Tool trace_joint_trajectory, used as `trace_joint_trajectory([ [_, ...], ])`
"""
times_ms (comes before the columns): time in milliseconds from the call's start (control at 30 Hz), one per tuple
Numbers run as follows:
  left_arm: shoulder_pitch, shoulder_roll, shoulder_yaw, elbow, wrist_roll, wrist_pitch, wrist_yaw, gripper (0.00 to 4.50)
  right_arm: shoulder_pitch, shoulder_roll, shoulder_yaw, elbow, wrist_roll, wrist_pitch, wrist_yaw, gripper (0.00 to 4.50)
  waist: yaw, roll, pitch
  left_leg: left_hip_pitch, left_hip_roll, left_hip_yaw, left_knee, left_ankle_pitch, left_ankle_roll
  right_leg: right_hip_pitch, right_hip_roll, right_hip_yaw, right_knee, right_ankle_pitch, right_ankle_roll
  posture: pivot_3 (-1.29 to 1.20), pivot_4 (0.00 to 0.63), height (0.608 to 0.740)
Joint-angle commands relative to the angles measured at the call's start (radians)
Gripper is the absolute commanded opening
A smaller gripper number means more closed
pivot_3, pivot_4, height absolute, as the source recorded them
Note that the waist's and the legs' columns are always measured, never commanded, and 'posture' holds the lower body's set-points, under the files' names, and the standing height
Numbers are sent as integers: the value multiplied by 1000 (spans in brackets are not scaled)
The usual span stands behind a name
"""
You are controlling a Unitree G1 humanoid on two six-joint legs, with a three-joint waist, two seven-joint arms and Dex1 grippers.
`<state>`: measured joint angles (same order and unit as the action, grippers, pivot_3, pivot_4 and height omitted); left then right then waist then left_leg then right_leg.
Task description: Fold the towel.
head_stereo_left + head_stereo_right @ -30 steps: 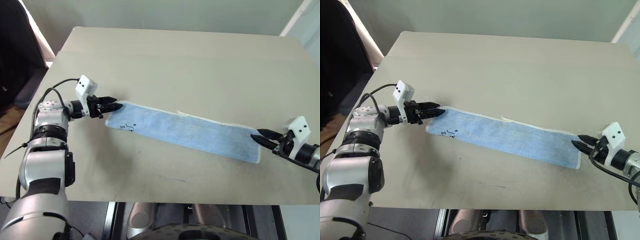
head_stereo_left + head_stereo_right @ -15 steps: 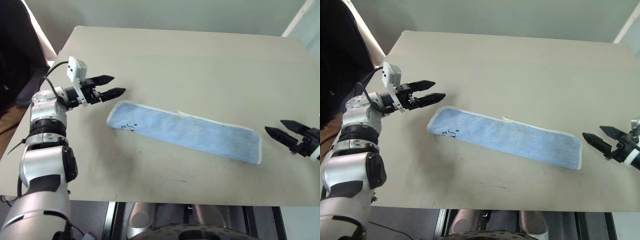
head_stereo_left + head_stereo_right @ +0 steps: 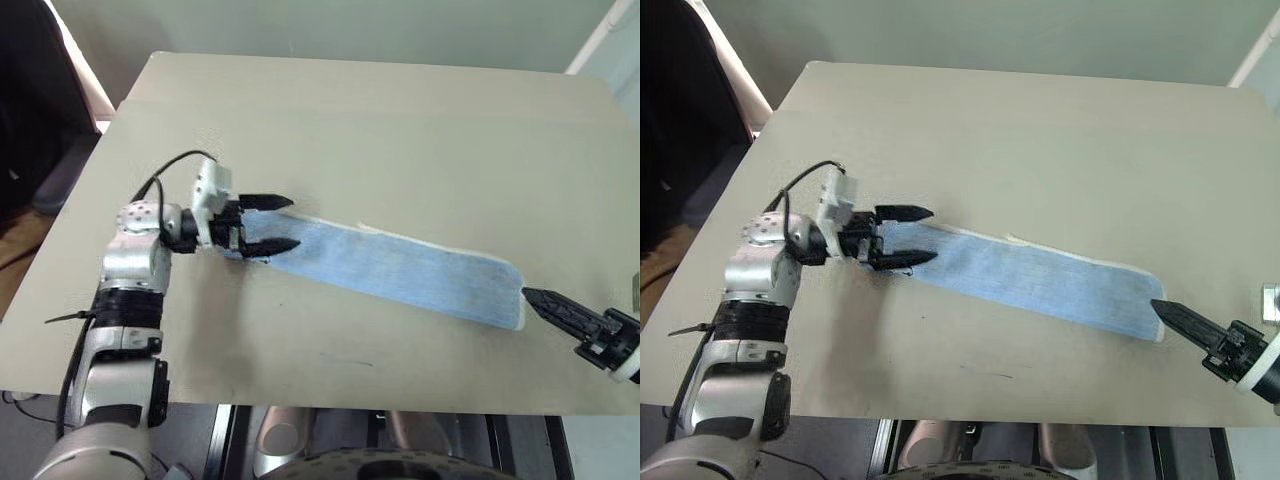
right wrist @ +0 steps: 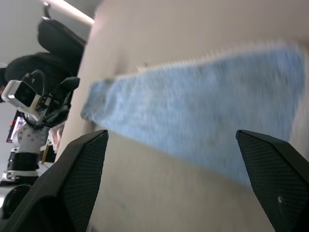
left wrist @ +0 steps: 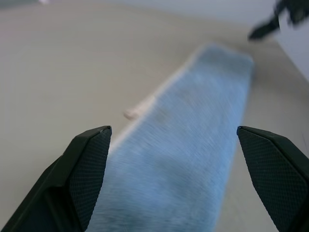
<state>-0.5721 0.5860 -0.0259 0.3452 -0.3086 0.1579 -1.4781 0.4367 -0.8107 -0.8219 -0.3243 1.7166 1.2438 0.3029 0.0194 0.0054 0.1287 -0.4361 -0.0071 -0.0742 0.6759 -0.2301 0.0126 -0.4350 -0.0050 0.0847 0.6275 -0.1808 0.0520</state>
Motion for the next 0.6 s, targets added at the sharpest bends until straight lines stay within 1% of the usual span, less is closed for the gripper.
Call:
trace_joint_trajectory([
  [33, 3, 15, -42, -82, -4, 32, -15, 4500, 65, -42, 13, -11, 211, -66, -84, 4474, 0, 0, 0, 0, 0, 0, 0, 0, 0, 0, 0, 0, 0, 0, 0, 0, 150, 740],
  [133, 5, 35, -80, -127, -7, 91, -26, 4500, 151, -26, 47, -70, 256, -104, -74, 4474, -1, 0, 0, -1, 0, -1, 0, -1, -2, -1, 1, -1, 0, -1, 0, 0, 150, 740],
  [267, -2, 46, -114, -128, 15, 90, -19, 4500, 250, 47, 130, -184, 256, -213, -87, 4474, -1, 0, 0, -1, 1, -2, -1, -5, -2, -1, 2, -1, 0, -4, -1, 0, 150, 740],
  [367, -9, 45, -128, -113, 25, 70, -20, 4500, 305, 59, 178, -226, 256, -262, -103, 4474, -1, 0, 0, -1, 0, -2, -1, -7, -1, -1, 1, -1, 0, -7, -1, 0, 150, 740],
  [400, -10, 46, -130, -110, 28, 64, -21, 4500, 318, 56, 187, -235, 256, -275, -105, 4474, 0, 0, 0, -1, 0, -1, 0, -9, -1, -1, 1, -1, 0, -7, -1, 0, 150, 740],
  [533, -15, 29, -128, -128, 5, 94, -16, 4500, 311, 123, 262, -206, 256, -346, -174, 4474, 0, -1, -1, -1, 0, -1, 4, -14, 0, -1, 1, -1, 0, -8, -4, 0, 150, 740],
  [600, -9, 32, -133, -138, 6, 100, -17, 4500, 316, 132, 281, -208, 256, -364, -212, 4474, 0, -1, -1, -1, 0, -1, 4, -16, 0, 0, 0, -1, 0, -8, -4, 0, 150, 740],
])
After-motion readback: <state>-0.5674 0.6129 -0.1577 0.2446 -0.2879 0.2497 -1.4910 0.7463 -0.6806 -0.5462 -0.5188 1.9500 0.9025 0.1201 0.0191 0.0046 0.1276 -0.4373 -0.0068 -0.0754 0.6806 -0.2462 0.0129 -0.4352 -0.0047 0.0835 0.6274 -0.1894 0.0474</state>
